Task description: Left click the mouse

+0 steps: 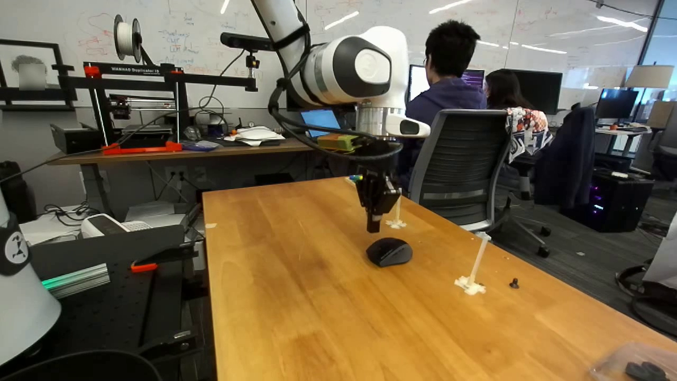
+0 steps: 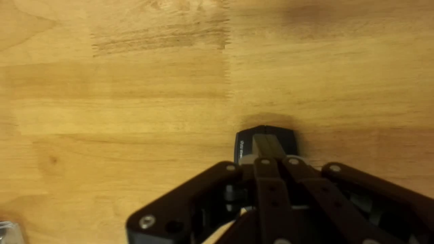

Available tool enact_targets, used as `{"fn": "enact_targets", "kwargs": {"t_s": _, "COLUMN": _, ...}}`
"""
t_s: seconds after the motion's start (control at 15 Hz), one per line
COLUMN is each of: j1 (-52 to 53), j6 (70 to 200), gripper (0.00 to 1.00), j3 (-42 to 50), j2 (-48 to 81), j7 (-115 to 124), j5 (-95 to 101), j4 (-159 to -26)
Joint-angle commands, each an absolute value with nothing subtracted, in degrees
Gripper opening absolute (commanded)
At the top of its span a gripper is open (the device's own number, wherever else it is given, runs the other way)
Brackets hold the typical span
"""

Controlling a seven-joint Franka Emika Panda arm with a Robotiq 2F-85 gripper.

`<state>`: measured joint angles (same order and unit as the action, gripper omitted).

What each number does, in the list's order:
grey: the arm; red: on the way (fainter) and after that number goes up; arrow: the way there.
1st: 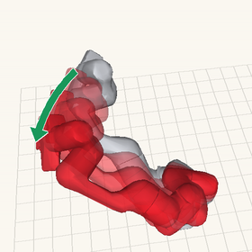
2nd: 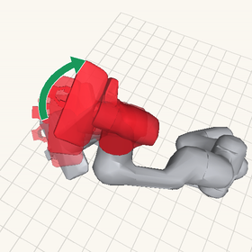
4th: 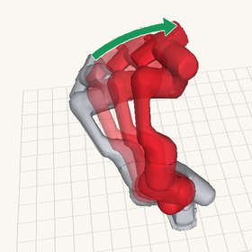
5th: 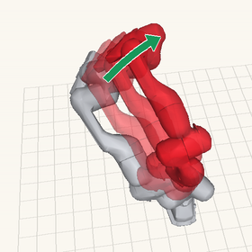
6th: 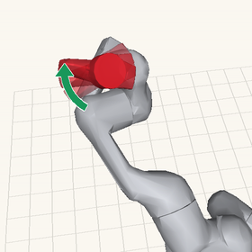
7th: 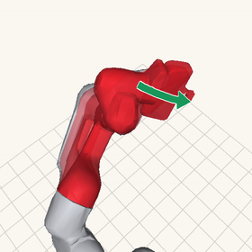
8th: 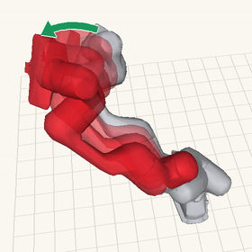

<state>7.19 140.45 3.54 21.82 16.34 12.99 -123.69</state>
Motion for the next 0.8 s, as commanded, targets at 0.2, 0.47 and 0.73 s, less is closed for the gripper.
{"fn": "enact_targets", "kwargs": {"t_s": 0.2, "j1": 5.5, "j6": 139.68, "gripper": 0.0, "j3": 1.77, "j2": 7.64, "j7": 12.52, "j5": 9.96, "j4": -130.88}}
{"fn": "enact_targets", "kwargs": {"t_s": 0.47, "j1": 4.72, "j6": 138.9, "gripper": 0.0, "j3": 1.24, "j2": 1.53, "j7": 10.65, "j5": 7.88, "j4": -132.96}}
{"fn": "enact_targets", "kwargs": {"t_s": 0.73, "j1": 4.15, "j6": 136.02, "gripper": 0.0, "j3": 0.86, "j2": -2.92, "j7": 7.43, "j5": 4.94, "j4": -133.8}}
